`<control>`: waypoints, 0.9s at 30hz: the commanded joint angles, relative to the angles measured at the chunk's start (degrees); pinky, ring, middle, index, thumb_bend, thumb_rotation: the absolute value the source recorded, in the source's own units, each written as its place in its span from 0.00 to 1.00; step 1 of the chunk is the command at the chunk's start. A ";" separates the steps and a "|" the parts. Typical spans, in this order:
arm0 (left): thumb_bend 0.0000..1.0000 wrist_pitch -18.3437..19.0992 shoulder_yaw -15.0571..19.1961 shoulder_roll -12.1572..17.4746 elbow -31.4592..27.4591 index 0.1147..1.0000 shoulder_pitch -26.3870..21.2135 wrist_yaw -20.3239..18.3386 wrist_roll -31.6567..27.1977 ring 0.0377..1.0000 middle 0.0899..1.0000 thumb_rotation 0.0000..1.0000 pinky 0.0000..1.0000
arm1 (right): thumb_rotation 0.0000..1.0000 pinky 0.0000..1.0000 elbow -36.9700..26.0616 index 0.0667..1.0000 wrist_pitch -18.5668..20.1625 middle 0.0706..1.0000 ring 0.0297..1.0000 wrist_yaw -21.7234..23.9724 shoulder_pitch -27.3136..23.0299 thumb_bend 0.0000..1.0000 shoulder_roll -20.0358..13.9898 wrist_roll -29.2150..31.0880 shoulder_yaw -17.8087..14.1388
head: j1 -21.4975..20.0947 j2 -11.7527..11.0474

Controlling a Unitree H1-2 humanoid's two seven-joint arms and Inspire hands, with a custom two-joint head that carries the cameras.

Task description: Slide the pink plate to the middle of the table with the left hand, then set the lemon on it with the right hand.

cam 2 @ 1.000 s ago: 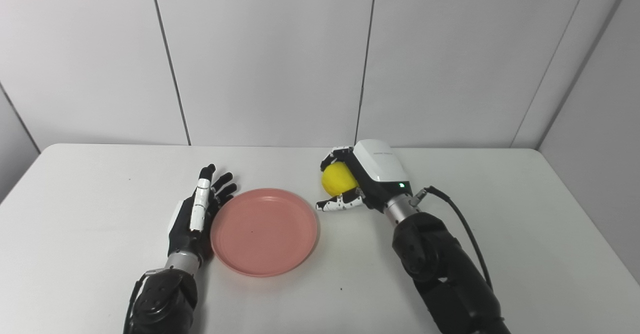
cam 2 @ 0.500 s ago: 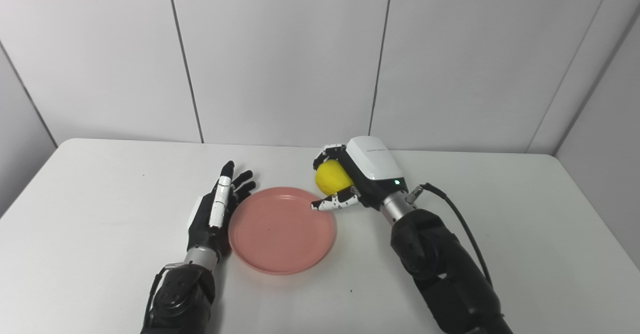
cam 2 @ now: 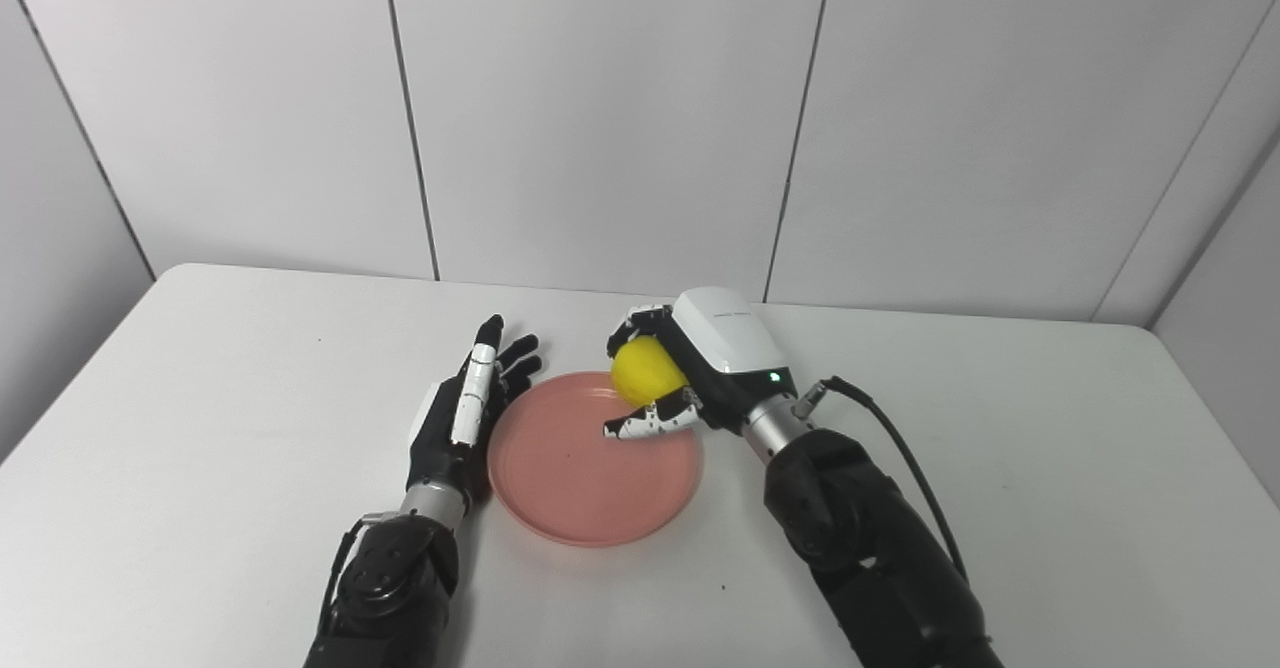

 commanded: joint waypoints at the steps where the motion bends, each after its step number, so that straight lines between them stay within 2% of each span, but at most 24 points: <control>1: 0.75 2.93 0.33 -0.75 4.16 1.00 2.63 1.05 -0.12 0.86 0.86 0.91 1.00 | 0.16 0.21 -0.28 0.45 -2.85 0.31 0.26 -0.61 -3.33 0.51 0.33 -0.21 0.38 | 0.01 -0.02; 6: 0.74 2.47 0.06 -0.69 4.18 1.00 2.82 0.91 0.14 0.86 0.85 0.91 1.00 | 0.16 0.21 2.05 0.44 -4.35 0.30 0.25 -1.79 -3.37 0.51 1.15 -0.80 1.81 | 0.01 -0.02; 10: 0.74 2.47 0.08 -0.68 4.13 1.00 2.93 1.00 0.16 0.86 0.86 0.91 1.00 | 0.15 0.26 4.28 0.45 -6.09 0.35 0.30 -2.22 -3.45 0.51 1.27 -1.45 3.11 | -0.04 0.02; 18: 0.75 3.07 0.24 -0.58 4.33 1.00 2.80 0.98 0.00 0.86 0.86 0.91 1.00 | 0.15 0.23 8.53 0.44 -7.34 0.31 0.26 -2.92 -4.25 0.51 1.46 -3.56 5.08 | -0.51 0.01; 22: 0.73 2.11 0.07 -0.56 5.08 1.00 2.57 0.42 -0.13 0.86 0.85 0.91 1.00 | 0.15 0.22 10.69 0.44 -8.36 0.30 0.26 -2.74 -5.12 0.51 1.25 -4.36 6.28 | -0.81 -0.14; 27: 0.71 1.67 -0.12 -0.74 5.76 1.00 2.11 0.44 -0.06 0.87 0.86 0.91 0.94 | 0.15 0.23 10.56 0.44 -8.28 0.32 0.26 -1.70 -5.80 0.51 1.57 -4.02 6.65 | -0.85 -0.27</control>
